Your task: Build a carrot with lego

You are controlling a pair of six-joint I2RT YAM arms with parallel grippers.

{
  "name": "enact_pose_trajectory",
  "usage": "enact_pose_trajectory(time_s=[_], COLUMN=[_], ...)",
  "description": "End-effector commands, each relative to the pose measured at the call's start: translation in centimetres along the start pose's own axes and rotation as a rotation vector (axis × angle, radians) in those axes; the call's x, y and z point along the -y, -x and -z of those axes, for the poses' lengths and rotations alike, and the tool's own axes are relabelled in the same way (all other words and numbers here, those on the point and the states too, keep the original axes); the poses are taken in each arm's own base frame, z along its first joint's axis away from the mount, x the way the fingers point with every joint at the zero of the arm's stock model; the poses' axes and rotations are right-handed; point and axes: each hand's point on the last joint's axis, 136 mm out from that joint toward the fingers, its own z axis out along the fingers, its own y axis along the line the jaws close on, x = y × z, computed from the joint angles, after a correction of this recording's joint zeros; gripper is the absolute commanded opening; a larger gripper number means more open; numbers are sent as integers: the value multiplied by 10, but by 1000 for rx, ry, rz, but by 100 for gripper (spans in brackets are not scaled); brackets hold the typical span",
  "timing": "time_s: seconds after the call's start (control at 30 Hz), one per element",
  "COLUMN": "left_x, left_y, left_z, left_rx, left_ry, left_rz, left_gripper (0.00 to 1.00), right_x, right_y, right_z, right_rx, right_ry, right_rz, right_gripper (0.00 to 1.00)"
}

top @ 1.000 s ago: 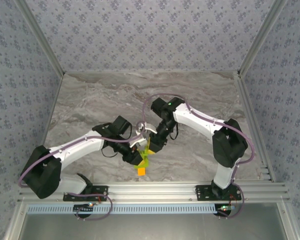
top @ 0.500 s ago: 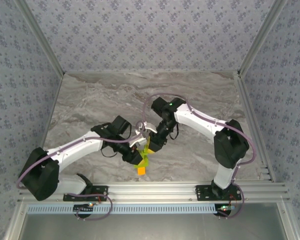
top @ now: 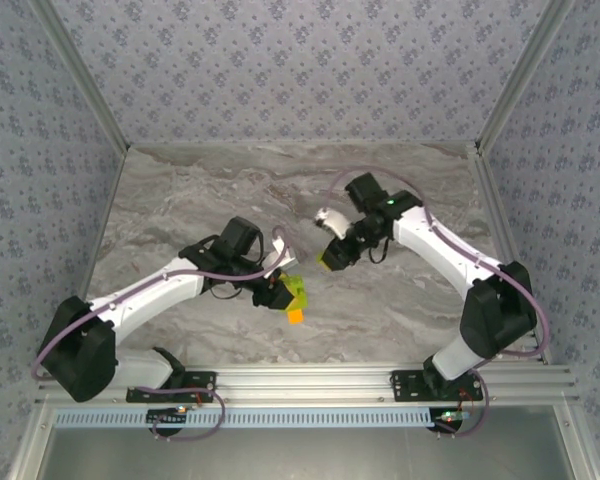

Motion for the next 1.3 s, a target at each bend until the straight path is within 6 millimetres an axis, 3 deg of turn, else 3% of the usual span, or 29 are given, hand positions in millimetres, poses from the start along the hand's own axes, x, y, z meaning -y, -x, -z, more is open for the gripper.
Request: enact_pose_trajectory(time_s=[0.0, 0.13, 0.23, 0.43, 0.67, 0.9, 1.1, 1.27], left_x=[4, -18, -41, -70, -73, -73, -72, -72], left_y=[19, 10, 4, -2, -5, -5, -5, -4], left_z=[3, -1, 0, 7, 3, 2, 2, 3], left_rx=[42, 11, -2, 18, -3, -3, -5, -1], left_ry=[-6, 91, 218, 398, 391, 385, 384, 388], left_rz=[-73, -51, -45, -54, -39, -38, -39, -42], left_gripper=[10, 10, 10, 9, 9, 9, 9, 9], right_x=[59, 82, 84, 80, 74, 71, 65, 58], right_y=[-19, -42, -64, -85, -98, -103, -105, -119], right_z=[2, -14, -36, -60, -84, -85, -76, -78], right_rx=[9, 73, 80, 73, -3, 6, 139, 277], right_ry=[-318, -452, -515, -595, -604, -607, -648, -680], right_rz=[-210, -396, -460, -493, -503, -513, -476, -437], right_gripper=[22, 24, 24, 25, 36, 52, 53, 53])
